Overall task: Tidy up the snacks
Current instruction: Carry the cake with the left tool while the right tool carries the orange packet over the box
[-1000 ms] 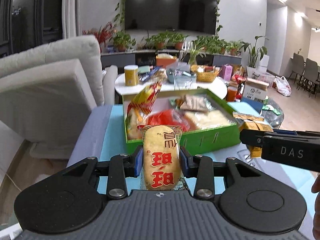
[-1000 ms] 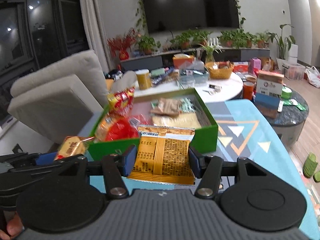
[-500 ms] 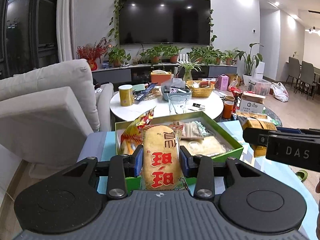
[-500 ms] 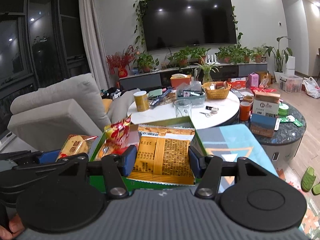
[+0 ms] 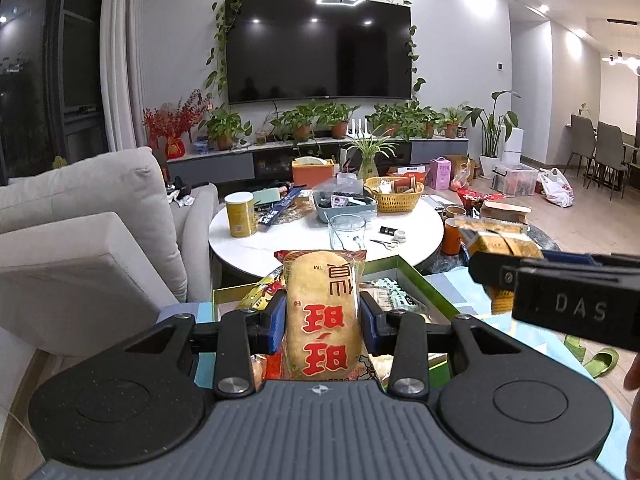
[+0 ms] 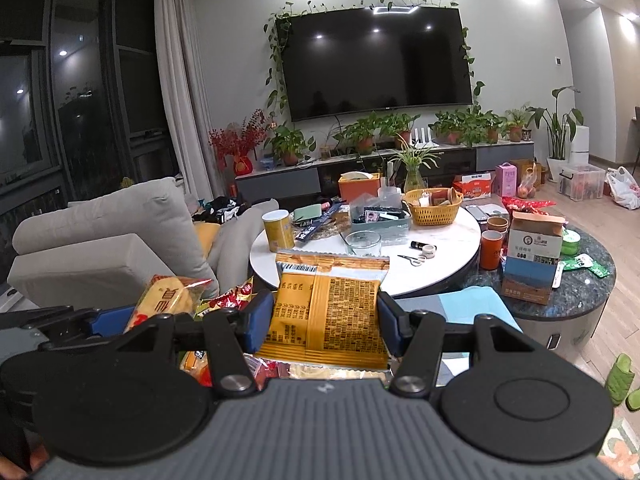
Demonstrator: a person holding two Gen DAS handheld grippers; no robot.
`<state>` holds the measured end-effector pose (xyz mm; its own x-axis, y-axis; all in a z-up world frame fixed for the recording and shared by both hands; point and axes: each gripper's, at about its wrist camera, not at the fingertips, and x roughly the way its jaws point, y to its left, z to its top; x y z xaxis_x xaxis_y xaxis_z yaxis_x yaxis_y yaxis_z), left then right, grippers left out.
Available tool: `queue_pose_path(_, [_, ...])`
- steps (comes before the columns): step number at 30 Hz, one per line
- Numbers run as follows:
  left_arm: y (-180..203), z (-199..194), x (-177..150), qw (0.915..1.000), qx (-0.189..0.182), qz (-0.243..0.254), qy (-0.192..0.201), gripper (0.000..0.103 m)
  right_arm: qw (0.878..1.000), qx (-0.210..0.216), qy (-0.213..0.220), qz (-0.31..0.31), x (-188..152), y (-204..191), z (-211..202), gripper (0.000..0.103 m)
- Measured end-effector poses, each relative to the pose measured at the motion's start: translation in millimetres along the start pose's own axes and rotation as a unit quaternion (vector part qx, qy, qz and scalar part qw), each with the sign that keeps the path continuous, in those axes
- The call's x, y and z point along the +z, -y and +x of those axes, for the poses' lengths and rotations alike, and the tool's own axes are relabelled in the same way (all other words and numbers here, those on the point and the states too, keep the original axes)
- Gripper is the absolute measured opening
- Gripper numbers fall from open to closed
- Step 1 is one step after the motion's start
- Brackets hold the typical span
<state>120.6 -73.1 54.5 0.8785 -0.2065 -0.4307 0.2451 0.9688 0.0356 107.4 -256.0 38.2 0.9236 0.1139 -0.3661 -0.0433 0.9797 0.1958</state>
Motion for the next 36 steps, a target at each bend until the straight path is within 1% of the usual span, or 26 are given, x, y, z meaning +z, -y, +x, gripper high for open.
queue_pose_path(7, [0.4, 24.9, 1.7, 0.9999, -0.003, 0.001, -0.017, 0.035, 1.0, 0.012, -0.011, 0.013, -1.6, 4.0, 19.4, 0.06])
queue_pose_path(17, [-3.7, 55.8, 4.2, 0.9994, -0.007, -0.004, -0.035, 0.035, 0.999, 0.005, -0.033, 0.022, -2.7, 5.8, 45.2, 0.06])
queue_pose_path(20, [-3.5, 59.9, 4.6, 0.9993, -0.008, -0.003, -0.035, 0.035, 0.999, 0.005, -0.036, 0.023, -2.6, 6.0, 50.6, 0.06])
queue_pose_path(30, [-1.1, 95.5, 9.6, 0.9986, -0.007, 0.006, -0.051, 0.035, 0.998, -0.009, -0.045, 0.031, -6.7, 13.4, 69.7, 0.06])
queue_pose_path(36, [-1.0, 112.0, 6.6, 0.9982, -0.008, 0.004, -0.059, 0.035, 0.998, -0.008, -0.055, 0.033, -12.4, 13.3, 79.3, 0.06])
